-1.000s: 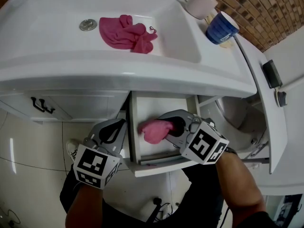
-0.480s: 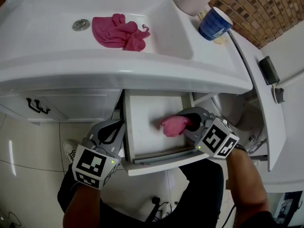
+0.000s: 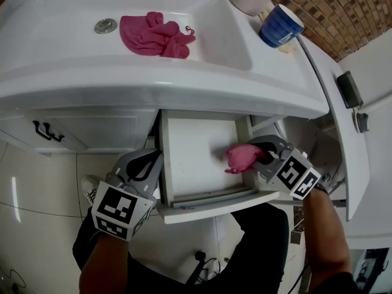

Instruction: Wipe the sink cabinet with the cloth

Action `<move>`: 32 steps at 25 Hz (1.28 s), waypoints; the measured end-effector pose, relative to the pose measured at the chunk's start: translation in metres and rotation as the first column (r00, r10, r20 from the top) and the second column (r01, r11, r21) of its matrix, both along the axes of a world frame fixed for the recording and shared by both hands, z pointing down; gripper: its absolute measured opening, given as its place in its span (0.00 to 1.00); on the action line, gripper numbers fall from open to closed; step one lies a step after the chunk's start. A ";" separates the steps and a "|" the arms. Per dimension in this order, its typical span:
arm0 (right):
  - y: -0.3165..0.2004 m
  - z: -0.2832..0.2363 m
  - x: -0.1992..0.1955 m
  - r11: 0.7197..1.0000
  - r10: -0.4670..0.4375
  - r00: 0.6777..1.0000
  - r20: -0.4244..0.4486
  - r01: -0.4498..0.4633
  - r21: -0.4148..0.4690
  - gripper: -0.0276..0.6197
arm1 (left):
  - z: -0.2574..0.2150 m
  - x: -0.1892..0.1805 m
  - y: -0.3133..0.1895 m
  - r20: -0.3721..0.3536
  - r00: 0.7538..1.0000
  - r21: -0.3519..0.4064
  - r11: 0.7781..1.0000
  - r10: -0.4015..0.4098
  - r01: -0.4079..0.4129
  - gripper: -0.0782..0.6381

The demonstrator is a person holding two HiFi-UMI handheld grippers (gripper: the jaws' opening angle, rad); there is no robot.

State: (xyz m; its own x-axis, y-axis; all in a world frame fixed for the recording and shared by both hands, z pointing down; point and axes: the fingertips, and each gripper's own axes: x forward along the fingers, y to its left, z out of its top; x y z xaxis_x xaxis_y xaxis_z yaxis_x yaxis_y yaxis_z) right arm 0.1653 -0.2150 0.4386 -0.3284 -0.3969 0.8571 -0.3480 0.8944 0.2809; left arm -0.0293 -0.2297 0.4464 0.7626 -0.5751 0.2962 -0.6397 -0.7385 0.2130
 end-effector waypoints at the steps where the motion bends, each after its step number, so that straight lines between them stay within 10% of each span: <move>1: 0.000 0.000 0.000 1.000 0.002 1.000 0.000 -0.002 -0.002 0.17 | 0.000 0.000 0.000 0.000 1.000 0.000 1.000 0.000 0.000 0.12; 11: 0.004 -0.026 -0.050 0.999 -0.036 0.992 0.118 0.038 -0.015 0.17 | 0.001 -0.003 0.000 -0.002 1.000 -0.002 1.000 -0.008 0.008 0.12; 21: 0.041 -0.033 -0.164 0.953 -0.259 0.919 0.296 0.294 -0.077 0.17 | -0.002 -0.012 0.002 -0.012 1.000 0.005 1.000 -0.014 0.014 0.12; 32: 0.058 -0.014 -0.136 0.928 -0.299 0.931 0.209 0.335 -0.164 0.17 | -0.002 -0.014 -0.001 -0.019 1.000 0.002 1.000 -0.015 0.015 0.12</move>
State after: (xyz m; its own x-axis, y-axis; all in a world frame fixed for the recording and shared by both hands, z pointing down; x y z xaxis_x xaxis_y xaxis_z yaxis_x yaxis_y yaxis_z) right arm 0.0297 -0.1569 0.4248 -0.5624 -0.0790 0.8231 -0.0650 0.9966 0.0512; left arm -0.0433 -0.2304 0.4440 0.7594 -0.5870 0.2806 -0.6465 -0.7293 0.2240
